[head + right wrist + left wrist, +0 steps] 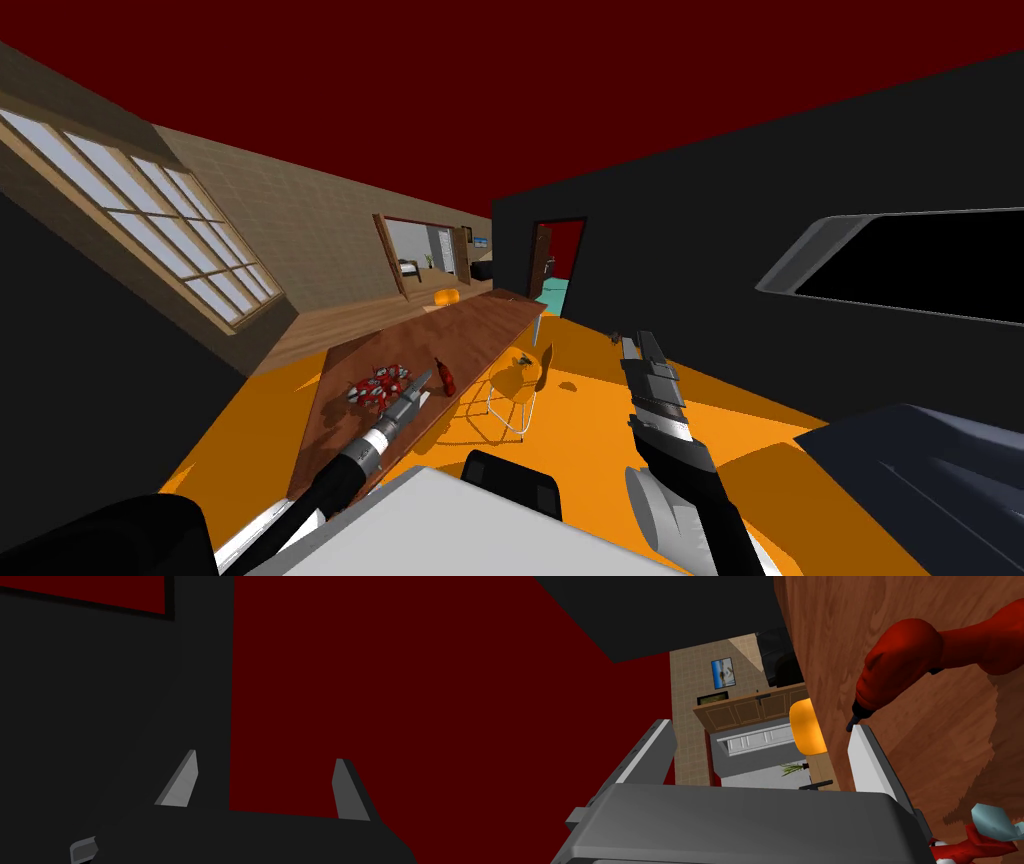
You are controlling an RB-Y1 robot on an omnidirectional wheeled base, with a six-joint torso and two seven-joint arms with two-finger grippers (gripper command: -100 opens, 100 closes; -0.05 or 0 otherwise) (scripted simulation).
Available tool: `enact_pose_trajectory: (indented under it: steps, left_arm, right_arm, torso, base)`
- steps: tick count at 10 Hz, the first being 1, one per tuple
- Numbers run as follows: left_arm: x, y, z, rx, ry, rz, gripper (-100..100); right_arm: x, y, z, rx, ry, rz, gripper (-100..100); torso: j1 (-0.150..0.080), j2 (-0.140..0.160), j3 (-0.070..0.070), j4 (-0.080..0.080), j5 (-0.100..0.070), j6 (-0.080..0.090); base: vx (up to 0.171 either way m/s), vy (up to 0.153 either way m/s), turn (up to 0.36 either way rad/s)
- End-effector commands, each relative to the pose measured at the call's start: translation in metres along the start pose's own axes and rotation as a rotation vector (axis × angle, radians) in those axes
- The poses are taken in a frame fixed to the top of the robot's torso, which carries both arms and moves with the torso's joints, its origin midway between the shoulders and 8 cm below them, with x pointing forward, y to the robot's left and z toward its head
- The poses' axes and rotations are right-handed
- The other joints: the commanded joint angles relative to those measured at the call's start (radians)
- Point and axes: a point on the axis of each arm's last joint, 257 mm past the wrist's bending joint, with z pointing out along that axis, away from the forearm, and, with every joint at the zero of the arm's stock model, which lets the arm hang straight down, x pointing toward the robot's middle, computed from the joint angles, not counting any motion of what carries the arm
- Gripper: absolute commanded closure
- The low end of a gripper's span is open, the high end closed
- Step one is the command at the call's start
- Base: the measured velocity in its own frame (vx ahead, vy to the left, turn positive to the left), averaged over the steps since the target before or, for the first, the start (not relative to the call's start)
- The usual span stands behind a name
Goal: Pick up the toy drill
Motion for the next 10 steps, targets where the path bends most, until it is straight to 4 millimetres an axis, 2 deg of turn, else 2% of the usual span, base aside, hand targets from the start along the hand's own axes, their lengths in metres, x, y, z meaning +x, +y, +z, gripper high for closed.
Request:
enact_pose_trajectory:
  steps: [1,3,4,6,7,9,10]
  left_arm:
    - [-0.007,0.025,-0.012,-0.059,0.012,0.029,-100]
    - [-0.015,0.05,-0.027,-0.125,0.029,0.066,-100]
    - [-0.015,0.05,-0.027,-0.125,0.029,0.066,-100]
    - [-0.023,0.073,-0.044,-0.187,0.046,0.102,-100]
    - [-0.023,0.073,-0.044,-0.187,0.046,0.102,-100]
    - [-0.035,0.102,-0.069,-0.269,0.071,0.15,-100]
    - [-0.039,0.11,-0.077,-0.292,0.079,0.164,-100]
  right_arm:
    - [0.0,0.0,0.0,0.0,0.0,0.0,0]
    - [0.0,0.0,0.0,0.0,0.0,0.0,0]
    - [0.0,0.0,0.0,0.0,0.0,0.0,0]
    - [0.0,0.0,0.0,0.0,0.0,0.0,0]
    - [0.0,0.0,0.0,0.0,0.0,0.0,0]
    - [0.0,0.0,0.0,0.0,0.0,0.0,0]
    - [0.0,0.0,0.0,0.0,0.0,0.0,0]
  torso:
    - [0.0,0.0,0.0,0.0,0.0,0.0]
    - [0.0,0.0,0.0,0.0,0.0,0.0]
    - [0.0,0.0,0.0,0.0,0.0,-0.001]
    - [-0.003,0.001,0.0,0.0,-0.001,0.0]
    - [-0.002,0.0,0.0,0.0,0.0,0.0]
    - [-0.003,0.001,0.0,0.0,-0.001,-0.001]
    - [-0.001,-0.001,0.0,0.0,0.0,0.0]
  base:
    - [0.073,0.055,-0.23]
    - [0.073,0.051,-0.236]
    - [0.056,0.03,-0.1]
    - [0.056,0.022,-0.228]
    - [0.05,0.036,-0.077]
    - [0.067,0.032,-0.268]
    - [0.09,0.072,-0.269]
